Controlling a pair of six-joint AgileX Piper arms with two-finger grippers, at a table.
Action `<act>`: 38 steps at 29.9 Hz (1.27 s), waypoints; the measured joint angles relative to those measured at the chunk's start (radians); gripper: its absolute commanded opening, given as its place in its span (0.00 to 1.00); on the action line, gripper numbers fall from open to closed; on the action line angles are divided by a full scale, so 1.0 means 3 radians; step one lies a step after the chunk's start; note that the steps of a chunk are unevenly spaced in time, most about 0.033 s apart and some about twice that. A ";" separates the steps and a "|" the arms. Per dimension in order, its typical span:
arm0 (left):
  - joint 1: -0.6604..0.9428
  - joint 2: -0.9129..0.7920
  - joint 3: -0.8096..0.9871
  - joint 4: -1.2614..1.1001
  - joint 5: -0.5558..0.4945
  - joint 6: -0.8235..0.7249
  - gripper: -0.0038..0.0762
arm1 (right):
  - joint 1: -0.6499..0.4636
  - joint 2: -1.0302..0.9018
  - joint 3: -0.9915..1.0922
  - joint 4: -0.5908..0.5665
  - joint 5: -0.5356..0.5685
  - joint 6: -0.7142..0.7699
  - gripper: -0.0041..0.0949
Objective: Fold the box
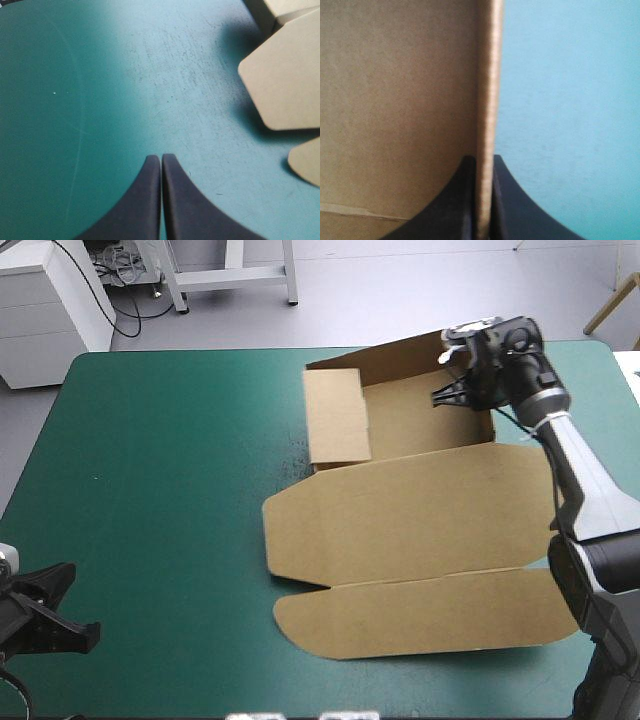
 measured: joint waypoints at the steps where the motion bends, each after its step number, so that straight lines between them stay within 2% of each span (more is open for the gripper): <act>1: 0.0000 0.0000 0.0000 0.0014 0.0000 0.0000 0.04 | -0.0108 -0.0018 -0.0002 -0.0005 0.0005 -0.0010 0.02; 8: 0.0000 0.0000 0.0000 0.0025 0.0000 0.0000 0.04 | -0.0983 -0.0022 -0.0006 -0.0009 0.0029 -0.0150 0.02; 13: 0.0000 0.0000 0.0000 0.0053 0.0000 0.0000 0.04 | -0.1402 0.0008 -0.0006 -0.0010 0.0032 -0.0221 0.02; 24: 0.0000 0.0000 0.0000 0.0074 0.0000 0.0010 0.04 | -0.1847 0.0326 -0.0006 0.0071 0.0007 -0.0235 0.02; 27: 0.0000 0.0000 0.0000 0.0074 0.0000 0.0010 0.04 | -0.1953 0.0416 -0.0006 0.0188 0.0005 -0.0256 0.06; 29: 0.0000 0.0000 0.0000 0.0074 0.0000 0.0010 0.04 | -0.2006 0.0452 -0.0006 0.0290 -0.0007 -0.0326 0.15; 31: 0.0000 0.0000 0.0000 0.0074 0.0000 0.0010 0.04 | -0.2054 0.0486 -0.0006 0.0383 -0.0027 -0.0378 0.29; 34: 0.0000 0.0000 0.0000 0.0074 0.0000 0.0010 0.04 | -0.2088 0.0509 -0.0006 0.0491 -0.0032 -0.0437 0.61; 36: 0.0000 0.0000 0.0000 0.0081 0.0000 0.0010 0.04 | -0.2092 0.0513 -0.0006 0.0531 -0.0021 -0.0471 0.78; 38: 0.0000 0.0000 0.0001 0.0091 0.0000 0.0010 0.04 | -0.2096 0.0513 -0.0006 0.0538 -0.0014 -0.0470 0.89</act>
